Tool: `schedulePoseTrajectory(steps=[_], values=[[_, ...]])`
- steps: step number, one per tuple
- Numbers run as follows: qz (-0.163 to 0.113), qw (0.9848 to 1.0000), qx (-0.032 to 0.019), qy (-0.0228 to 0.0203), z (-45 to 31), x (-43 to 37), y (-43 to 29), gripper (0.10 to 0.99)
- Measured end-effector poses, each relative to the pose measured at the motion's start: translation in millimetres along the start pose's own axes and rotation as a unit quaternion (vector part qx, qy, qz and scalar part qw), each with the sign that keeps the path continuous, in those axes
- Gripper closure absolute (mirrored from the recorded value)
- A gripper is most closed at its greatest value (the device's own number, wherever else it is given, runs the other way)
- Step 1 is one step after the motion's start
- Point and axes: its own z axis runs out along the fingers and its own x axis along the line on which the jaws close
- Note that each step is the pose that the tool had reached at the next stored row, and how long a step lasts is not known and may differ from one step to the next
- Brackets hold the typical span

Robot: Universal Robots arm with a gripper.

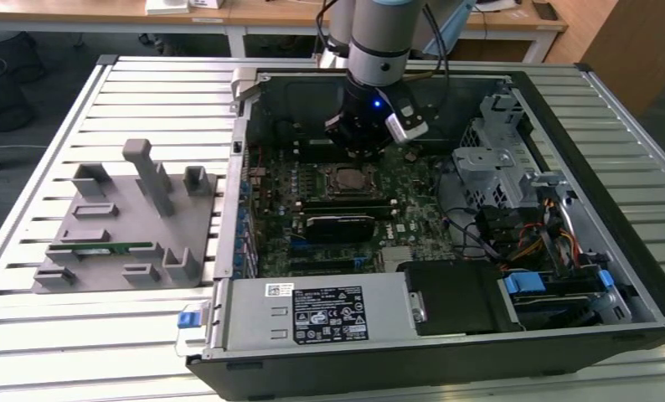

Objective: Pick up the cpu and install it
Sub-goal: 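Install the first cpu locking lever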

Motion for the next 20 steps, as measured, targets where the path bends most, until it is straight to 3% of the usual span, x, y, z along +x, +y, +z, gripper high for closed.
schedulePoseTrajectory(steps=[4,8,10,17,20], values=[[0.0,0.9999,-0.0116,0.0002,0.2,-0.3,0.7,0.98],[-0.001,0.9996,-0.0287,0.0,0.7,-0.8,1.3,0.98],[-0.001,0.9994,-0.0347,0.0002,0.4,-0.7,1.1,0.98],[-0.001,0.9993,-0.0365,0.0011,-8.0,-0.5,1.2,0.98],[-0.001,0.9993,-0.0363,0.0011,-8.3,-0.5,1.2,0.98]])
